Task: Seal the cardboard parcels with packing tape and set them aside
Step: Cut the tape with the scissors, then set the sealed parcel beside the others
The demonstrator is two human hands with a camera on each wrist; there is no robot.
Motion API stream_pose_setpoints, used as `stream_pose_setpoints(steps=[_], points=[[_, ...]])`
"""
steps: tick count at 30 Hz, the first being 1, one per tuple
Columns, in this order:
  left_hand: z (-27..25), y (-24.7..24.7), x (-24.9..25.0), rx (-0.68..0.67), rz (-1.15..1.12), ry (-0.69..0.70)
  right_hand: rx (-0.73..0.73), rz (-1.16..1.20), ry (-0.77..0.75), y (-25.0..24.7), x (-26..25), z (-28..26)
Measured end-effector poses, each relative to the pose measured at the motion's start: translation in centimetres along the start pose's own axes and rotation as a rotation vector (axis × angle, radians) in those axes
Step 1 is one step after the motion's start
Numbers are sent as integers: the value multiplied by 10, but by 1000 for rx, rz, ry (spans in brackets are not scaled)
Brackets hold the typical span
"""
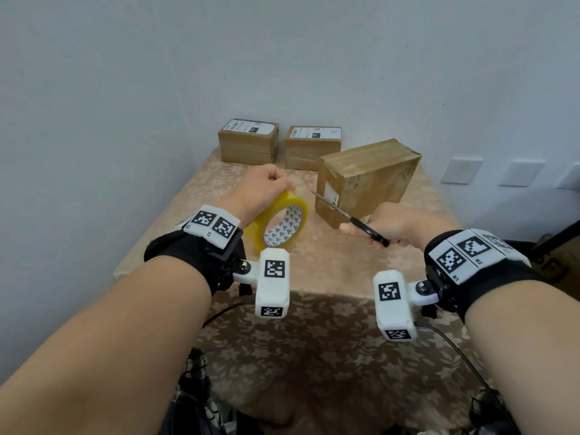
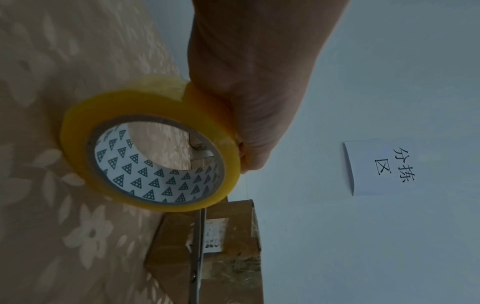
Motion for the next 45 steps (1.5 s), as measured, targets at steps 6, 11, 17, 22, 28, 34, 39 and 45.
stream_pose_setpoints(steps=[6, 11, 17, 22, 28, 34, 39, 45], points=[[-2, 8, 7, -39, 23, 44, 193, -191, 0, -10, 1, 16], [-4, 10, 13, -74, 76, 91, 276, -466, 0, -1, -9, 21], [-7, 15, 18, -115, 96, 163, 357, -251, -108, -27, -34, -6], [-11, 27, 31, -178, 204, 264, 171, 543, -342, -27, -57, -37], [-18, 40, 38, -251, 285, 312, 242, 639, -306, -19, -55, -26], [-16, 38, 32, -184, 217, 234, 378, 564, -337, -27, -55, -28], [-16, 42, 35, -157, 210, 242, 382, 565, -318, -34, -52, -35], [-20, 45, 31, -153, 47, 268, 316, 631, -335, -32, -47, -32]])
Point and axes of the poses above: each hand's wrist, its own z-axis towards the middle knuckle, its own y-axis out of the palm, x = y × z, the point moved 8 cm from there along z, towards the middle knuckle, and after that the axes turned 13 degrees about y, right-handed, at the moved point
